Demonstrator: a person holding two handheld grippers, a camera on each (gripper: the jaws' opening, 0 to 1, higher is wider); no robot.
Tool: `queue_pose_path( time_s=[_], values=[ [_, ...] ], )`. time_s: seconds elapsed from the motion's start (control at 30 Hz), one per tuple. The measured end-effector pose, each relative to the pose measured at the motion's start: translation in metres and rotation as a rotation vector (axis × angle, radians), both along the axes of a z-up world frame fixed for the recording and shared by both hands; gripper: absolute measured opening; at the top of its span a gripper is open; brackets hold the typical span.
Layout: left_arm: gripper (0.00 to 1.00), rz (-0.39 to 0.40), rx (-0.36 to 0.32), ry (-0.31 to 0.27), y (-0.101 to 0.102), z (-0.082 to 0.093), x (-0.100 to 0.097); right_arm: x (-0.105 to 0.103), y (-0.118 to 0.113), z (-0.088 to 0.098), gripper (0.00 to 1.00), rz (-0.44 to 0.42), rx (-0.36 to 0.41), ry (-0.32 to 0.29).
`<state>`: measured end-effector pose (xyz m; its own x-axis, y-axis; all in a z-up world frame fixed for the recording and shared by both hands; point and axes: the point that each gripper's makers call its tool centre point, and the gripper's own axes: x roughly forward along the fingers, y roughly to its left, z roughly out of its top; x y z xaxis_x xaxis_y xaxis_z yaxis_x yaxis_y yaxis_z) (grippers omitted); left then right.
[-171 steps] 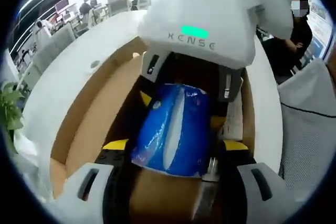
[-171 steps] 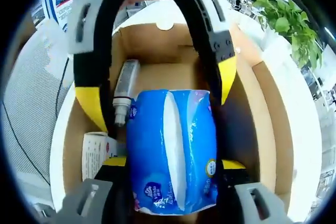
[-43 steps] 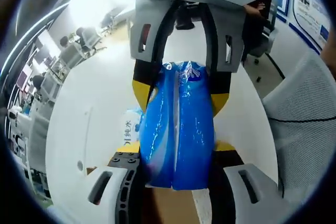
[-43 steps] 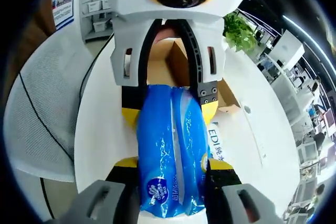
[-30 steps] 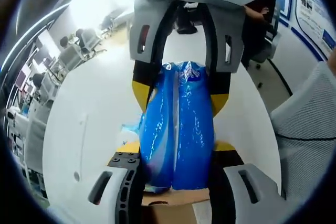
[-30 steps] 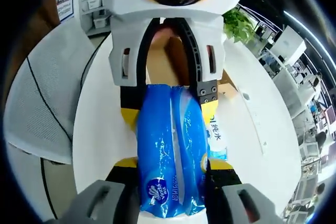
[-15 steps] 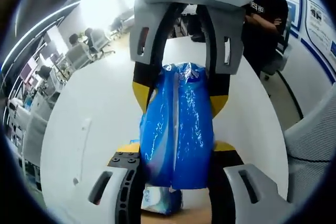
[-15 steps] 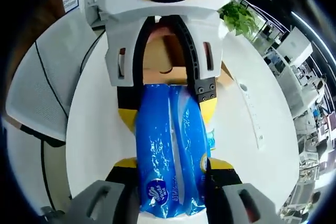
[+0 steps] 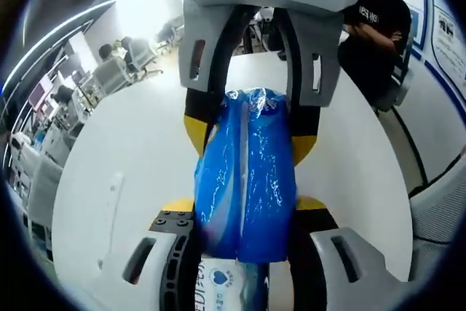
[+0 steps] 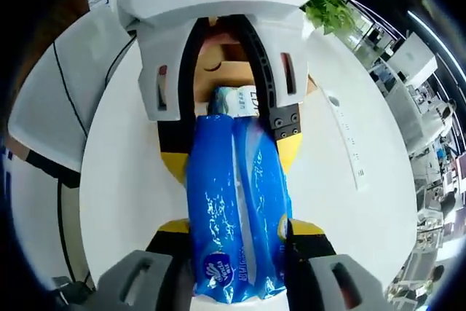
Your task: Operate the shoe box by opening the lid, removing the specified soft item, and placing it in the target area until the item is outside and the box remains undamaged.
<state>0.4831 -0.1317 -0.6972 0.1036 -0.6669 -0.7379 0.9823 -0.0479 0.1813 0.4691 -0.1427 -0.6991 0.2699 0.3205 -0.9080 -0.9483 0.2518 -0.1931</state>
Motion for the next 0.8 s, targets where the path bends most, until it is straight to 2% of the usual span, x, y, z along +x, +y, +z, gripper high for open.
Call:
queue_pose_path(
  time_s=[0.13,0.47,0.7,0.8],
  values=[
    [0.46,0.003,-0.005,0.005,-0.016,-0.005,0.009,0.008,-0.012,-0.004,0.44,-0.01,-0.027,0.002],
    [0.47,0.015,0.006,0.025,-0.027,-0.024,0.026,0.019,-0.024,-0.021,0.45,-0.006,-0.067,0.028],
    [0.48,0.025,0.008,0.043,-0.027,-0.031,0.02,0.022,-0.028,-0.033,0.46,-0.006,-0.083,0.04],
    [0.49,0.034,0.001,0.069,-0.027,-0.034,0.018,0.022,-0.031,-0.04,0.47,-0.012,-0.088,0.053]
  ],
)
